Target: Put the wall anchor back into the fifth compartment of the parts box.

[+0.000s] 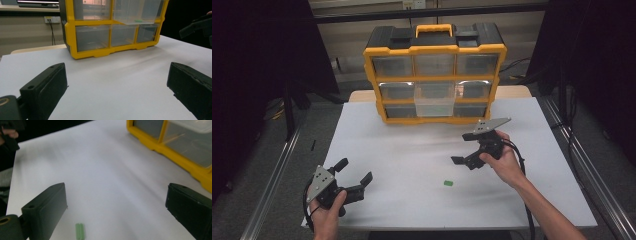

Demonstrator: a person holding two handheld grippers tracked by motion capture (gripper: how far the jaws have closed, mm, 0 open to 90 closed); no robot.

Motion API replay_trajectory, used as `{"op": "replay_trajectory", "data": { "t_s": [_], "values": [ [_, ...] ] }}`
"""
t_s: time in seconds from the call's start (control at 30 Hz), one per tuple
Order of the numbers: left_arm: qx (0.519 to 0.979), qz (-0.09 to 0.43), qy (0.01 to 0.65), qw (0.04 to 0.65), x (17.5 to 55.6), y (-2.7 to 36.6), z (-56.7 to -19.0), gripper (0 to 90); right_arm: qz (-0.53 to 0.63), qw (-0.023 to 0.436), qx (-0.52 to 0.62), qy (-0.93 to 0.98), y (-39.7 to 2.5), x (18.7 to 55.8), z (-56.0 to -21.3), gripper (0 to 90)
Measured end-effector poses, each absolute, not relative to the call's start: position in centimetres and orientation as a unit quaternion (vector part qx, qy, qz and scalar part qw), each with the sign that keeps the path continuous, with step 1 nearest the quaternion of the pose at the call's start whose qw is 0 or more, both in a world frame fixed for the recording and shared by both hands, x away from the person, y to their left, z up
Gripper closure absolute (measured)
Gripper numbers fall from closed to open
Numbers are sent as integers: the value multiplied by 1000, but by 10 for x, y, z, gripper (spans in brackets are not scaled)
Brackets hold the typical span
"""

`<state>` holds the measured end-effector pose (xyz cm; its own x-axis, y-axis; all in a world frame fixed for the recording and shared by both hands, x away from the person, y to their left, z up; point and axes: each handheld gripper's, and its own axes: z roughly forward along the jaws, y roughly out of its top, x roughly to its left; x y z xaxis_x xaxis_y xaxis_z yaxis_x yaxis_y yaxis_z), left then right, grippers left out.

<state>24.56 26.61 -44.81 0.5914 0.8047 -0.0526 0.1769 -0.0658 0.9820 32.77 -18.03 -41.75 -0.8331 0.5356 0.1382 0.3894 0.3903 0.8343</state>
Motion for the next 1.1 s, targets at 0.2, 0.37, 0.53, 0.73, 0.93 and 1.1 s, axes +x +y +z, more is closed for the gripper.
{"op": "replay_trajectory", "data": {
  "t_s": [0.2, 0.37, 0.53, 0.73, 0.93, 1.1],
  "values": [
    [678, 273, 362, 579, 246, 266, -448, 30, 444, 55, 264, 855, -166, 326, -423, 29],
    [678, 271, 361, 580, 246, 265, -448, 30, 408, 33, 247, 879, -159, 325, -428, 105],
    [678, 272, 366, 577, 246, 266, -448, 30, 375, 13, 233, 897, -152, 325, -432, 166],
    [676, 271, 366, 579, 246, 267, -448, 30, 343, -10, 212, 915, -142, 324, -435, 279],
    [678, 272, 364, 578, 247, 267, -448, 30, 290, -27, 203, 935, -133, 328, -441, 437],
    [678, 271, 364, 578, 246, 267, -448, 30, 281, -45, 198, 938, -130, 334, -444, 518]
  ]
}}
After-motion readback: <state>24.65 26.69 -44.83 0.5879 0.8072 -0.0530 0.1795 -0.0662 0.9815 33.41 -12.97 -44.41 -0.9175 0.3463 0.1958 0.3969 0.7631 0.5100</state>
